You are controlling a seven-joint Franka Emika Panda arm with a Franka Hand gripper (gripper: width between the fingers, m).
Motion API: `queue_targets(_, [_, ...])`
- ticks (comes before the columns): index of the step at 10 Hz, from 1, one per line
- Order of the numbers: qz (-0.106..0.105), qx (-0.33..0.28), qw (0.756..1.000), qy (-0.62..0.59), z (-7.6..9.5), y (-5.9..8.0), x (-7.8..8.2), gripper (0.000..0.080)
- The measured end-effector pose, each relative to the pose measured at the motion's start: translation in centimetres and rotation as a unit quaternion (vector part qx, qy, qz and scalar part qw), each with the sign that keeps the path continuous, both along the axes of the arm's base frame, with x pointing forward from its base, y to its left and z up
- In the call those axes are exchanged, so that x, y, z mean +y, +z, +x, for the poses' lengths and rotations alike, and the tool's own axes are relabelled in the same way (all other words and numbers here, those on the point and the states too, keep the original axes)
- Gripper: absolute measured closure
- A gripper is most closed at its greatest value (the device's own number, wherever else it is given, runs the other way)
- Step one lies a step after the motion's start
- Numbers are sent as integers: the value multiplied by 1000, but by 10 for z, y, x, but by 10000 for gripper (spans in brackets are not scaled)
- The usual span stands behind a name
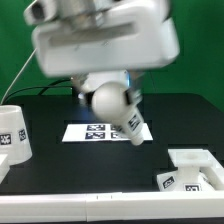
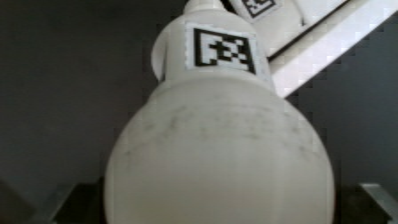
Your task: Assemble lamp
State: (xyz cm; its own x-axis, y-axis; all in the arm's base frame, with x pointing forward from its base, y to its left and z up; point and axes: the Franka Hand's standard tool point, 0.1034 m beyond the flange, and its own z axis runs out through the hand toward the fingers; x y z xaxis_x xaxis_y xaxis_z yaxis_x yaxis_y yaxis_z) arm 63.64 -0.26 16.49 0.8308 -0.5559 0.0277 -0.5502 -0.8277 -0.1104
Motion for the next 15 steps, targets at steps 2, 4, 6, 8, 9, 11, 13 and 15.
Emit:
queue_targets(2, [-46, -68, 996, 32, -2, -1, 24, 233])
queue_targets(4, [-48, -113, 992, 29, 0, -3, 37, 233])
queue_targets(6, [-47, -175, 983, 26, 1, -2, 57, 233])
queue_targets(8, [-58, -214, 974, 54, -11, 16, 85, 233])
queue_targets(9, [-68, -246, 965, 68, -12, 23, 97, 233])
queue_targets(11, [-101, -275, 952, 85, -20, 9, 96, 233])
queue_targets(13, [-102, -277, 952, 83, -19, 12, 95, 233])
queue_targets(15, [-125, -255, 947, 148, -14, 22, 88, 232])
